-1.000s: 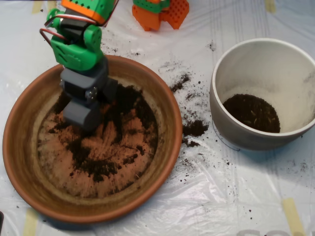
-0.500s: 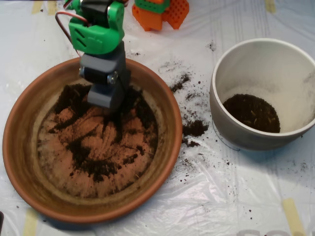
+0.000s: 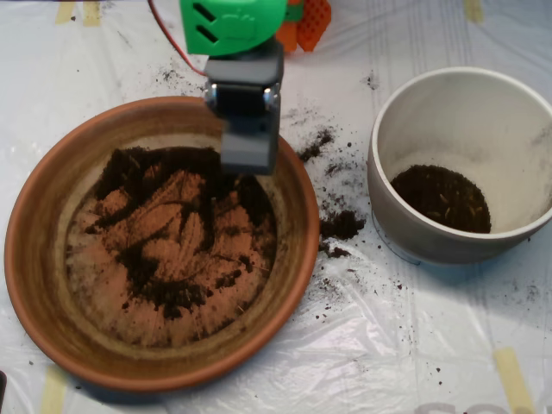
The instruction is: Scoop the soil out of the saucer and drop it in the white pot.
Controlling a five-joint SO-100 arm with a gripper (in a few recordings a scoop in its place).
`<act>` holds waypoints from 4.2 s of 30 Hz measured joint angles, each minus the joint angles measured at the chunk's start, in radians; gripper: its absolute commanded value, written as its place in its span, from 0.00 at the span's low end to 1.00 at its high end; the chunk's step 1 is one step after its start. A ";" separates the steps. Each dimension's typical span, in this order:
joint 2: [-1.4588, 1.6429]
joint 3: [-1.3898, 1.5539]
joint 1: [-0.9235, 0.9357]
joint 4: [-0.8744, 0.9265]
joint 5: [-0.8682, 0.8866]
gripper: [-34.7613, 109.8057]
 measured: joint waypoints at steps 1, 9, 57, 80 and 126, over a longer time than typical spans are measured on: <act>0.017 -0.009 -0.023 0.015 0.000 0.24; 0.031 -0.190 -0.129 0.112 -0.006 0.24; -0.492 -1.062 -0.618 0.486 -0.014 0.42; -0.087 -0.558 -0.097 0.230 0.006 0.55; -0.657 -0.224 0.276 -0.025 -0.094 0.71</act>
